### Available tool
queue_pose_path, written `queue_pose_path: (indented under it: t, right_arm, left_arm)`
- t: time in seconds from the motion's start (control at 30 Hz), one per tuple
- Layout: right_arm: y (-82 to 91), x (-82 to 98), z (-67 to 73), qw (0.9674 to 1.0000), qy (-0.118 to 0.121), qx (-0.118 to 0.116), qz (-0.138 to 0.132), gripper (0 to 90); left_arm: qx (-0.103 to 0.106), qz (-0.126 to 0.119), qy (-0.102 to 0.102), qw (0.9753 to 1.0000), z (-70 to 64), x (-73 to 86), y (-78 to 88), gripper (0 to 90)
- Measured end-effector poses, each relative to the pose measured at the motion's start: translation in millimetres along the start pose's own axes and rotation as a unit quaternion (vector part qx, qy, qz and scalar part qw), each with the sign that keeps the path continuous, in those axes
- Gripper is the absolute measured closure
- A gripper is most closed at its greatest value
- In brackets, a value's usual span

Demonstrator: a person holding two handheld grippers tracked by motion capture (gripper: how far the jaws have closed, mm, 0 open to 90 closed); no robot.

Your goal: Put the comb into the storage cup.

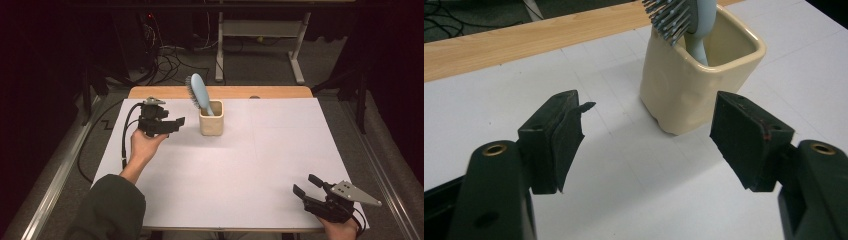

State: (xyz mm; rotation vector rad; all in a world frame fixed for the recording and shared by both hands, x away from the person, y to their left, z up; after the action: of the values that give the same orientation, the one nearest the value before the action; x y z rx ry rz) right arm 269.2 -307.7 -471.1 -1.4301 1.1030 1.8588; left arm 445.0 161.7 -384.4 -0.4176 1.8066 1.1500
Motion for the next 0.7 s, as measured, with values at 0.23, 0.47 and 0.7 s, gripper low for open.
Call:
queue_pose_path:
  t: [0.23,0.47,0.7]
  right_arm:
    - [-0.1,0.0,-0.1,1.0000,0.000,0.000,0.000,30.1]
    - [-0.1,0.1,-0.1,1.0000,0.000,0.001,0.000,30.1]
    - [-0.1,0.0,-0.2,1.0000,0.000,0.001,0.000,30.1]
  left_arm:
    - [-0.001,-0.004,0.002,1.0000,2.1,4.3,4.8,29.4]
    - [-0.002,-0.004,0.003,1.0000,3.6,8.3,10.2,29.3]
    - [-0.003,-0.007,0.005,1.0000,4.3,12.3,14.3,29.5]
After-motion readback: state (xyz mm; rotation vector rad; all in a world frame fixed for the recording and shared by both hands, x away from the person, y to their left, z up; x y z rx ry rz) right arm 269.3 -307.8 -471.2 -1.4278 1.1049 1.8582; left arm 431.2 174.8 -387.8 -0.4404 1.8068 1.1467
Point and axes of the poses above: each handheld gripper's, and its own axes: y roughly backward along the jaws, x roughly out of its underside, z roughly to its left, the point moved 3 cm from there along -y, roughly forward along the jaws, and after that the axes turned 6 degrees about -z, right-handed, at the moved point
